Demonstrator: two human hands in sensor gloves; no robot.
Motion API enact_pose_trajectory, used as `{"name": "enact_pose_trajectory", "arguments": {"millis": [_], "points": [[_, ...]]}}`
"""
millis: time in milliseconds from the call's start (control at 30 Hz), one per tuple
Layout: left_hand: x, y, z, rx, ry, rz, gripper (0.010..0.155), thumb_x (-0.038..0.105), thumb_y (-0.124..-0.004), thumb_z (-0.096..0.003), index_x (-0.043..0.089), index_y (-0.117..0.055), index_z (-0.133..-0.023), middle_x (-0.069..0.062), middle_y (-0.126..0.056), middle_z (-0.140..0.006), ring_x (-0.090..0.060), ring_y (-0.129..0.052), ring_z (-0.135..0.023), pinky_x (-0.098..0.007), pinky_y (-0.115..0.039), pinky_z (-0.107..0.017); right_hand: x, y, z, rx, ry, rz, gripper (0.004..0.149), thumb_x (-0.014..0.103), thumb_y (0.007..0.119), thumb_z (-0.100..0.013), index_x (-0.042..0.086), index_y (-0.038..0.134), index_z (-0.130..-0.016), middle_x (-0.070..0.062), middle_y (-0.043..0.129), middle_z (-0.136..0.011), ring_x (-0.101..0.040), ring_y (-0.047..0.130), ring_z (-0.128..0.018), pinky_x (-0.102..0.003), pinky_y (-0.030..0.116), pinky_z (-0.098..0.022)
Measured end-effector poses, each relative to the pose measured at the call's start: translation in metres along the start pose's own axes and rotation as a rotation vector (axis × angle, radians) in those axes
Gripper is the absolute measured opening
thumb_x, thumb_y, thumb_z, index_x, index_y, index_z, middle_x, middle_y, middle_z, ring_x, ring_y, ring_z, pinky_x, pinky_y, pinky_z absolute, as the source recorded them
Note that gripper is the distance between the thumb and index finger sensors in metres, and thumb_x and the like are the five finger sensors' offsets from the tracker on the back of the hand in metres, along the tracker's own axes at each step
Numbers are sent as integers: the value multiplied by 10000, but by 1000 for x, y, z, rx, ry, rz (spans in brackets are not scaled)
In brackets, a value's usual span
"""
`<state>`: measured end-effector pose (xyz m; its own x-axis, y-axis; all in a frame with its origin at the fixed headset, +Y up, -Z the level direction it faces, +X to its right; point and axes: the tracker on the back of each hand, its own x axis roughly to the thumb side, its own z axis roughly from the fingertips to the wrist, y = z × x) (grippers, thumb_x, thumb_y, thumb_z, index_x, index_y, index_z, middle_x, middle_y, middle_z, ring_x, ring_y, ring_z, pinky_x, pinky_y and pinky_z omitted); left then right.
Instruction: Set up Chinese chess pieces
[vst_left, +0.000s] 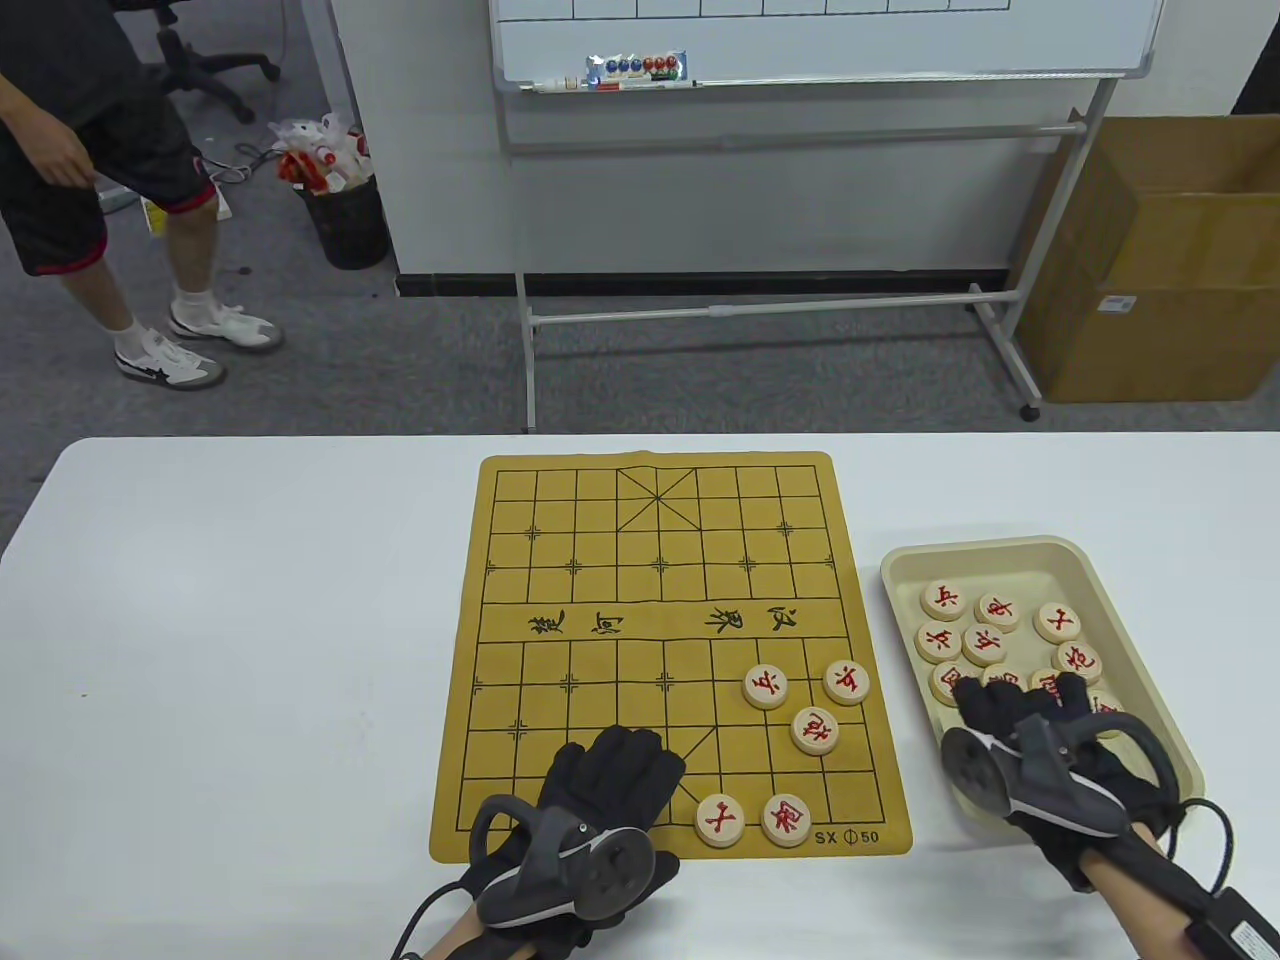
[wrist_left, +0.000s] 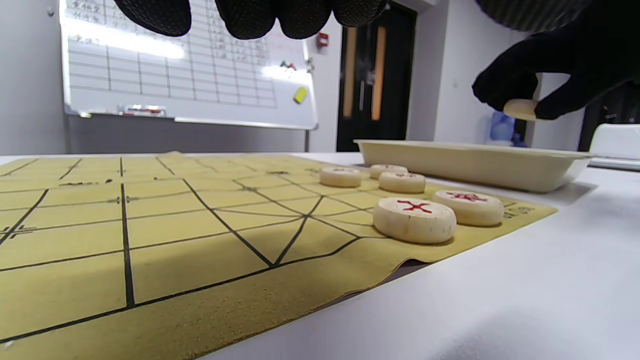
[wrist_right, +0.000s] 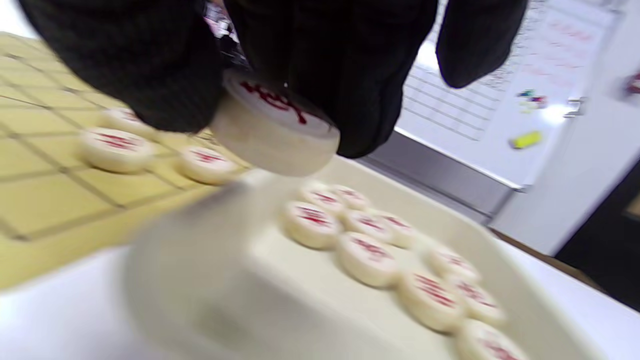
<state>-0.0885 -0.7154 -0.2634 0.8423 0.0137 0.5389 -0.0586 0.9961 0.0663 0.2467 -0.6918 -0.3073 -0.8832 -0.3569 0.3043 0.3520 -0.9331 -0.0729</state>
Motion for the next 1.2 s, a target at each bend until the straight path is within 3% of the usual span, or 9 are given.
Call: {"name": "enact_pose_trajectory", "arguments": {"millis": [167, 367, 500, 633, 833, 1000, 1100, 1200], "points": [[0, 0, 0, 0, -1, 2, 850, 618, -609, -383, 251, -348, -1103, -75, -362, -1190, -348, -423, -1122, -637, -484, -774, 48, 1, -4, 35, -152, -33, 794, 473, 870, -390, 173, 581, -1066, -86, 771, -1018, -282, 937, -840, -638, 588, -746], [0, 0, 0, 8, -1, 7, 849, 618, -610, -383, 253, -347, -1103, -72, -361, -1191, -349, -421, -1122, -637, -483, -775, 84, 26, -18, 124, -235, 12, 795, 473, 863, -394, 170, 576, -1070, -89, 778, -1014, -291, 937, -833, -640, 574, -749], [-1, -1, 0, 4, 0, 6, 849, 617, -610, -383, 252, -349, -1103, -73, -362, -1190, -348, -425, -1121, -637, -485, -774, 94, 40, -20, 129, -246, 86, 788, 470, 853, -400, 173, 568, -1072, -88, 770, -1020, -276, 938, -842, -635, 577, -748], [-1, -1, 0, 1, -1, 6, 849, 617, -609, -384, 252, -347, -1103, -75, -362, -1191, -348, -423, -1122, -637, -483, -774, 91, 37, -18, 134, -226, 74, 793, 483, 830, -409, 178, 545, -1083, -88, 744, -1045, -285, 915, -870, -633, 567, -753], [-1, -1, 0, 1, -1, 4, 848, 617, -610, -384, 252, -348, -1103, -75, -362, -1190, -348, -426, -1120, -637, -485, -773, 60, 4, -16, 2, -111, -47, 776, 493, 822, -409, 188, 570, -1076, -90, 745, -1052, -291, 911, -886, -629, 579, -752], [-1, -1, 0, 2, 0, 4, 848, 617, -610, -383, 252, -349, -1103, -75, -362, -1190, -348, -426, -1121, -637, -486, -773, 5, -23, -27, -93, 84, -104, 747, 477, 819, -421, 200, 584, -1074, -98, 711, -1081, -323, 866, -929, -629, 580, -753], [-1, -1, 0, 0, -1, 6, 849, 618, -610, -383, 252, -348, -1104, -74, -362, -1191, -349, -423, -1121, -637, -484, -774, -37, -24, -38, -115, 223, -117, 717, 449, 820, -433, 202, 596, -1068, -99, 701, -1087, -317, 853, -944, -624, 579, -755], [-1, -1, 0, -3, -1, 5, 849, 618, -610, -384, 251, -348, -1104, -75, -361, -1191, -349, -423, -1121, -637, -485, -773, -80, -10, -52, -44, 352, -155, 681, 410, 823, -445, 209, 608, -1059, -85, 709, -1082, -318, 849, -943, -622, 578, -755]]}}
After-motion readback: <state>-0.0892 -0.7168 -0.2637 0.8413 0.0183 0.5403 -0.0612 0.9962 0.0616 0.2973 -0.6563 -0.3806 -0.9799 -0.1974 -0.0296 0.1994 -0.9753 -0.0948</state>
